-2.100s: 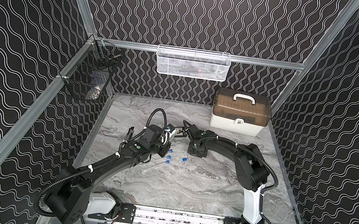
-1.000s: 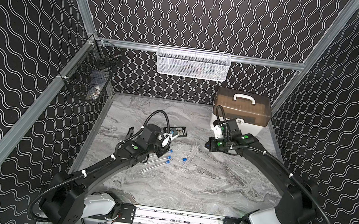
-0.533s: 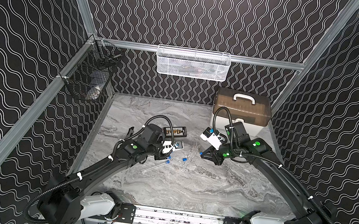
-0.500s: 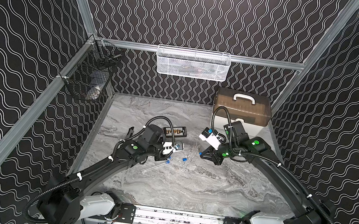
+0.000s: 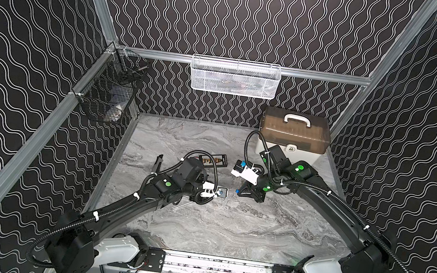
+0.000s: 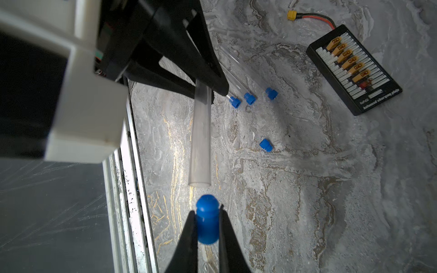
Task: Insert stoppers into test tubes
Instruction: Insert the stopper into the test tube.
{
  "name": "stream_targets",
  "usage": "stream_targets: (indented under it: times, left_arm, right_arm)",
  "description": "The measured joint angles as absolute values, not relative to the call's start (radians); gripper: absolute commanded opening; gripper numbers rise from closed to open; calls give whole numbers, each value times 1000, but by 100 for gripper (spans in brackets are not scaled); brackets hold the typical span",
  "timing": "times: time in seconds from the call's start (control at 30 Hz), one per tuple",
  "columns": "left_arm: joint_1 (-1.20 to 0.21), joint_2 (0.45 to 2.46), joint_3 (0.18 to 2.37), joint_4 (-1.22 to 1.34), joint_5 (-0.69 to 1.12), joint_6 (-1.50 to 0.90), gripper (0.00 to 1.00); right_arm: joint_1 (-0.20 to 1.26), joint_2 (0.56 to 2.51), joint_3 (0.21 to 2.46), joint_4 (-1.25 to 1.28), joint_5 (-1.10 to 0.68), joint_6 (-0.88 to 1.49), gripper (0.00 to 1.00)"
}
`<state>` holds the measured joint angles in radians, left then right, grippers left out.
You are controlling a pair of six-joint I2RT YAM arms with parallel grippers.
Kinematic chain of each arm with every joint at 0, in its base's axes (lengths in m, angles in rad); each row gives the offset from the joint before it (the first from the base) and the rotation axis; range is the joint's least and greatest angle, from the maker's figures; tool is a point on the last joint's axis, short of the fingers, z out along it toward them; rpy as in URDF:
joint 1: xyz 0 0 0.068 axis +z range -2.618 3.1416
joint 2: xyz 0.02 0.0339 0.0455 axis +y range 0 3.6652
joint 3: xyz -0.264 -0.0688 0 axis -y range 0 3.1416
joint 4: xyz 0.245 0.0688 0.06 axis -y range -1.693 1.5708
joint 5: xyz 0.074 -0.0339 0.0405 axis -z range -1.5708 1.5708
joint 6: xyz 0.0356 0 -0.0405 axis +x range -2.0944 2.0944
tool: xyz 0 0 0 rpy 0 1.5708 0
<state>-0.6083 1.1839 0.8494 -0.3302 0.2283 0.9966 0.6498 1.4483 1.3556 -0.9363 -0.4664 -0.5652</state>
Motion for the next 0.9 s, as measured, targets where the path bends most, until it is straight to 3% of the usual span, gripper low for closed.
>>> stream_targets:
  times: [0.9]
  left_arm:
    - [-621, 1186, 849, -333, 224, 989, 0]
  right_arm:
    - [685, 1484, 1376, -958, -458, -569, 9]
